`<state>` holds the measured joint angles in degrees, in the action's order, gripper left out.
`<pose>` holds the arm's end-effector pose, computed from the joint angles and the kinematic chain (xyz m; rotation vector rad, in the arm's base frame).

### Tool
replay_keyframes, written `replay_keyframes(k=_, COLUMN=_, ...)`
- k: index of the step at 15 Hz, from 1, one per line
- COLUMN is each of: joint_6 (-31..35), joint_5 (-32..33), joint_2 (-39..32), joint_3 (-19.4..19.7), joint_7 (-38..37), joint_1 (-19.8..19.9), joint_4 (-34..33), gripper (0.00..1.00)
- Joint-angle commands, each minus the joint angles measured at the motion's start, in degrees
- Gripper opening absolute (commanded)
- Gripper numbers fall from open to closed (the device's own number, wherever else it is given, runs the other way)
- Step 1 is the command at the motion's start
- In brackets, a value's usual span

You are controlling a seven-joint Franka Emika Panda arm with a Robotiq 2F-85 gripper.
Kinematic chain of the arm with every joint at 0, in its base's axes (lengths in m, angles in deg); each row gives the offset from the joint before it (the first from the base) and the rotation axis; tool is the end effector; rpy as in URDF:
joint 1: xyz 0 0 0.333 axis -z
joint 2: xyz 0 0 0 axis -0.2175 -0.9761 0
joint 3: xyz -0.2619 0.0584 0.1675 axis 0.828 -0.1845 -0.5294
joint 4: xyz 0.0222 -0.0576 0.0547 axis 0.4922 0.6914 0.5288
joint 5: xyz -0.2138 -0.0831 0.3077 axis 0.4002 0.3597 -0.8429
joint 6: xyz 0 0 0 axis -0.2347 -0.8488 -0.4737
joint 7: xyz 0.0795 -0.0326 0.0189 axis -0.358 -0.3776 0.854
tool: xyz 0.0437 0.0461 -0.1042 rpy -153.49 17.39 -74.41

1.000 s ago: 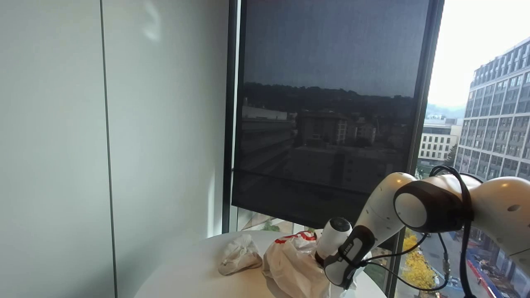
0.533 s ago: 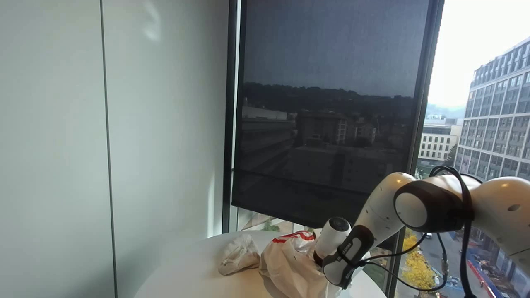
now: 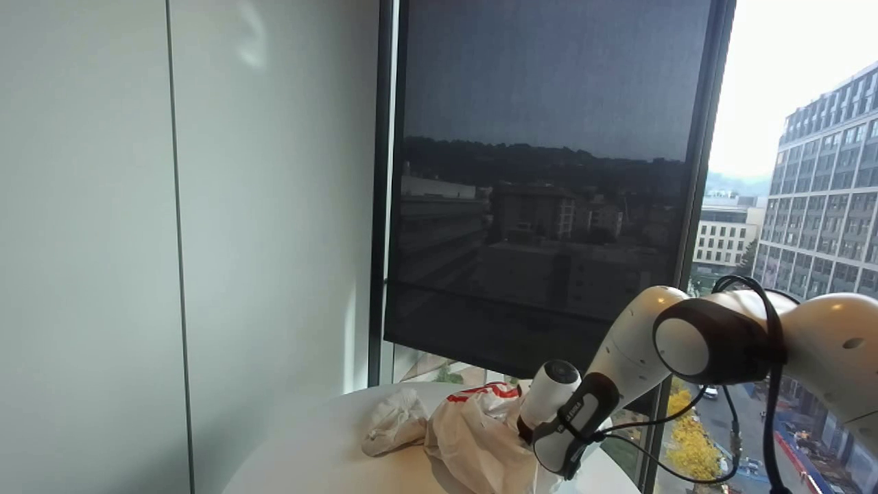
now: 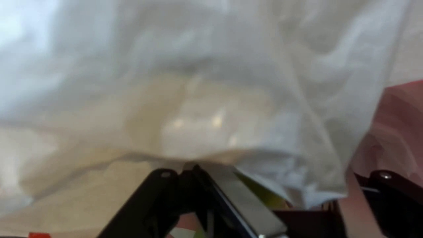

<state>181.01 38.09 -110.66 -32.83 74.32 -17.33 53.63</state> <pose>0.6855 0.0265 0.1015 2.6976 0.9161 0.6330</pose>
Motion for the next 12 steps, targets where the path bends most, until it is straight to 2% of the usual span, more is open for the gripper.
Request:
replay_keyframes(k=1, joint_6=0.5, joint_5=-1.0, joint_2=0.0, joint_3=-3.5, joint_7=0.8, joint_1=2.2, joint_4=-0.2, gripper=0.95)
replay_keyframes(k=2, joint_6=0.3, joint_5=-1.2, joint_2=0.5, joint_3=-5.5, joint_7=1.3, joint_1=3.5, joint_4=0.5, gripper=0.99)
replay_keyframes(k=6, joint_6=1.5, joint_5=-1.1, joint_2=0.4, joint_3=-10.1, joint_7=2.6, joint_1=6.5, joint_4=1.0, gripper=1.0)
replay_keyframes(k=12, joint_6=3.9, joint_5=-4.1, joint_2=-0.4, joint_3=-12.8, joint_7=0.1, joint_1=8.6, joint_4=0.3, gripper=1.0)
